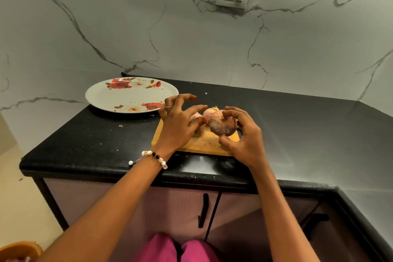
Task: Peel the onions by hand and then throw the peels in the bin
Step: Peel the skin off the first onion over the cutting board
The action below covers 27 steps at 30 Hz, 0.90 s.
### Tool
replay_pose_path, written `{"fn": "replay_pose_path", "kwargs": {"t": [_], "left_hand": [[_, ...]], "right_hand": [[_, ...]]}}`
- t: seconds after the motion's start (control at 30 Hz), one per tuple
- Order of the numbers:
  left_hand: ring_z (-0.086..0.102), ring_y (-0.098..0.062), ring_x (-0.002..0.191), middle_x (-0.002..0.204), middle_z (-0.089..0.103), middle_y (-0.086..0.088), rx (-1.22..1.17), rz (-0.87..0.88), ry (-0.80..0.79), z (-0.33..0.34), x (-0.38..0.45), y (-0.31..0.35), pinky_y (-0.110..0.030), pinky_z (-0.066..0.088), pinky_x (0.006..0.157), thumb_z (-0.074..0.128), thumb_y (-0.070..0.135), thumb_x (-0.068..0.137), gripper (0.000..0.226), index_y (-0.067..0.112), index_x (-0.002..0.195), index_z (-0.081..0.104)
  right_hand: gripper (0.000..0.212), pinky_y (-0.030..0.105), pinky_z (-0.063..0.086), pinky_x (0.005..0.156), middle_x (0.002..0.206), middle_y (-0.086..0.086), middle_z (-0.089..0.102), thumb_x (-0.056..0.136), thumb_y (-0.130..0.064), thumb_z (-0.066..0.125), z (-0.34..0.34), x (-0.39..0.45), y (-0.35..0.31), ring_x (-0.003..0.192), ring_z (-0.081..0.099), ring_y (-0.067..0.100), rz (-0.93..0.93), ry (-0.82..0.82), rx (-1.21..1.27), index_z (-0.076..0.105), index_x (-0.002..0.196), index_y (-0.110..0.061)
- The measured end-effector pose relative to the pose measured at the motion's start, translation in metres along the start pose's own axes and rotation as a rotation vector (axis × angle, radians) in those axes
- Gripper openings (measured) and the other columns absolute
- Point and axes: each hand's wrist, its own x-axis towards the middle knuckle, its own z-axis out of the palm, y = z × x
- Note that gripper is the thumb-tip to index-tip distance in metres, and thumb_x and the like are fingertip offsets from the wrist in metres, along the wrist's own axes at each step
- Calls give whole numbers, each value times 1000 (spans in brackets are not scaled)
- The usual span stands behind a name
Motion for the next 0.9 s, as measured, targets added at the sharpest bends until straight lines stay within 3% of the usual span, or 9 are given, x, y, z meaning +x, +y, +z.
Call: {"fn": "replay_pose_path", "kwargs": {"t": [0.17, 0.27, 0.43, 0.6, 0.77, 0.9], "left_hand": [[27, -24, 124, 137, 47, 1, -15, 51, -38, 5, 1, -2, -54, 34, 92, 56, 37, 83, 24, 34, 99, 74], [31, -23, 121, 132, 49, 2, -72, 9, 9, 2, 1, -2, -54, 34, 90, 65, 36, 80, 13, 33, 87, 75], [36, -24, 119, 127, 50, 3, -113, -25, 43, 1, 0, -1, -51, 35, 89, 65, 43, 77, 14, 31, 80, 73], [38, -25, 118, 125, 51, 2, -113, -65, 101, 1, -1, 0, -38, 24, 89, 70, 33, 79, 6, 28, 81, 72], [39, -25, 117, 124, 52, 3, -106, -90, 90, 1, -1, -1, -40, 27, 91, 67, 36, 78, 12, 27, 83, 74], [36, -24, 117, 126, 53, 4, -67, 2, 22, 5, -2, -1, -51, 37, 89, 57, 46, 83, 29, 31, 101, 74]], "right_hand": [[55, 46, 53, 93, 129, -3, 58, 63, -23, 70, 1, -1, 1, 123, 54, 17, -19, -43, 34, 62, 116, -16], [54, 47, 52, 94, 129, -3, 58, 63, -23, 70, 1, 0, 3, 123, 54, 16, -18, -53, 27, 62, 116, -16], [54, 45, 53, 94, 130, -2, 57, 64, -25, 70, 2, -1, 4, 124, 53, 16, -16, -59, 13, 62, 117, -16], [55, 44, 54, 92, 129, -4, 57, 62, -22, 72, 2, 0, 5, 120, 55, 15, 0, -5, -30, 62, 116, -18], [56, 34, 53, 94, 128, 2, 58, 59, -16, 73, 0, 0, 6, 117, 56, 19, 34, 61, -83, 63, 114, -18], [56, 38, 54, 92, 129, -1, 57, 61, -18, 73, 0, -1, 5, 118, 55, 16, 28, 20, -60, 62, 116, -17]]}}
